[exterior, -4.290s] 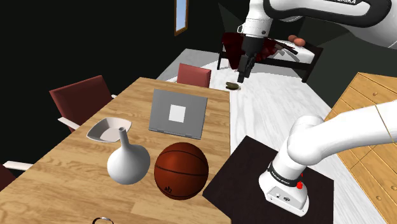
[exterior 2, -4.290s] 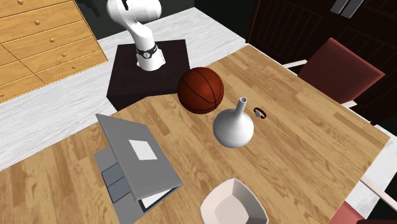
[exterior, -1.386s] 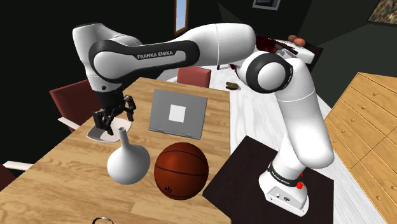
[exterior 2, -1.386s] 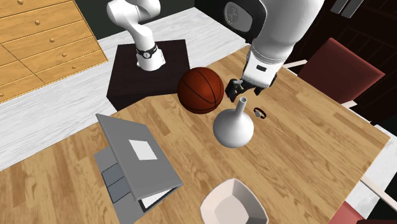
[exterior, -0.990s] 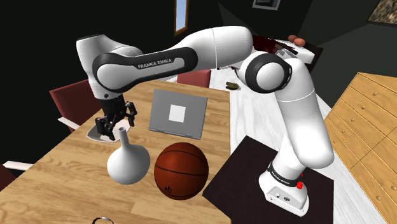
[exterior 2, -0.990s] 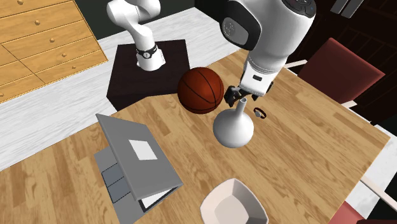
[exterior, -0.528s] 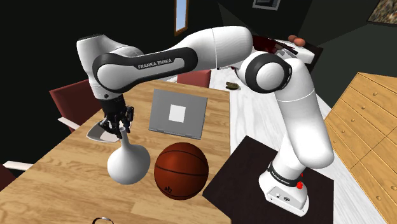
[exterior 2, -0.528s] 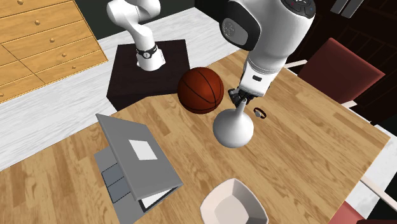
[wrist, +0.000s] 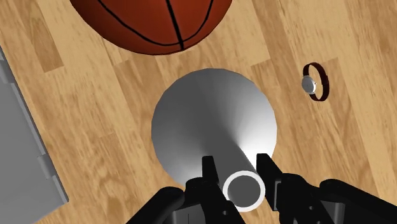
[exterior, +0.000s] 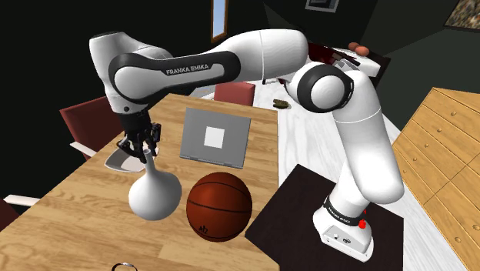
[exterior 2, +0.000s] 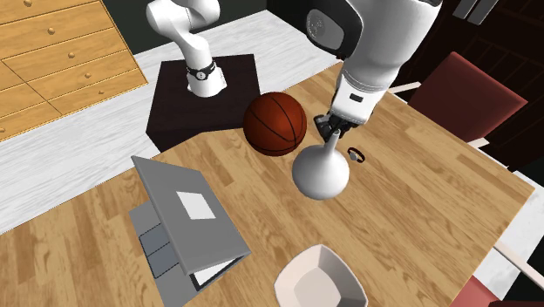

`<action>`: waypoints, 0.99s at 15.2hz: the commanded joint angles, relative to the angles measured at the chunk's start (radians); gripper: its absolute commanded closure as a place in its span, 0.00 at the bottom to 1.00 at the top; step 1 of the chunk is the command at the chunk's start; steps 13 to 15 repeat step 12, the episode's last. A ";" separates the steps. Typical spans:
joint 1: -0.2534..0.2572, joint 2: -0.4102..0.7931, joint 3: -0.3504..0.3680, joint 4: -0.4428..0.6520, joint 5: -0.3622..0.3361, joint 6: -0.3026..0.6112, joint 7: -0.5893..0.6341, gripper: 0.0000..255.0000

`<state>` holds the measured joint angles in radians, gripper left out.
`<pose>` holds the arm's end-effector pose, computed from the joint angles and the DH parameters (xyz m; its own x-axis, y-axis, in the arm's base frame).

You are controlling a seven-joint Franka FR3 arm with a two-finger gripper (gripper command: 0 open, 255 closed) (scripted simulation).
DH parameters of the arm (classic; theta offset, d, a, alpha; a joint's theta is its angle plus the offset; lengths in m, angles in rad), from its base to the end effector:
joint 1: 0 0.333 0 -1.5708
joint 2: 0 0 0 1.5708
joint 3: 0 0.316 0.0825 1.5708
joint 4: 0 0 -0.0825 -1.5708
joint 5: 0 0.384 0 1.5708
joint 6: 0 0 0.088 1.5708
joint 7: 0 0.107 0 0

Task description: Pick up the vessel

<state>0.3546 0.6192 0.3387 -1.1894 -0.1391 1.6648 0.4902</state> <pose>0.5937 0.3957 0.4296 0.9767 0.1736 -0.1264 0.1753 -0.9845 0.0018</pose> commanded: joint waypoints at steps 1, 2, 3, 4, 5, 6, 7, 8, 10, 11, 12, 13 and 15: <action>0.003 0.001 0.000 0.028 0.000 -0.026 0.000 1.00; 0.005 0.001 0.001 0.043 0.000 -0.039 0.000 1.00; 0.007 0.002 0.001 0.058 0.000 -0.054 0.000 1.00; 0.009 0.004 0.001 0.074 0.000 -0.068 -0.001 1.00; 0.011 0.006 0.001 0.091 0.000 -0.083 -0.001 1.00; 0.013 0.008 0.001 0.108 -0.001 -0.098 -0.001 1.00; 0.016 0.011 0.001 0.126 -0.001 -0.113 -0.001 1.00; 0.019 0.014 0.001 0.146 -0.002 -0.129 -0.001 1.00; 0.025 0.022 0.000 0.187 -0.004 -0.161 -0.002 1.00; 0.025 0.022 0.000 0.189 -0.004 -0.163 -0.002 1.00; 0.025 0.023 0.000 0.190 -0.004 -0.164 -0.002 1.00; 0.025 0.023 0.000 0.190 -0.004 -0.164 -0.002 1.00; 0.025 0.023 0.000 0.190 -0.004 -0.164 -0.002 1.00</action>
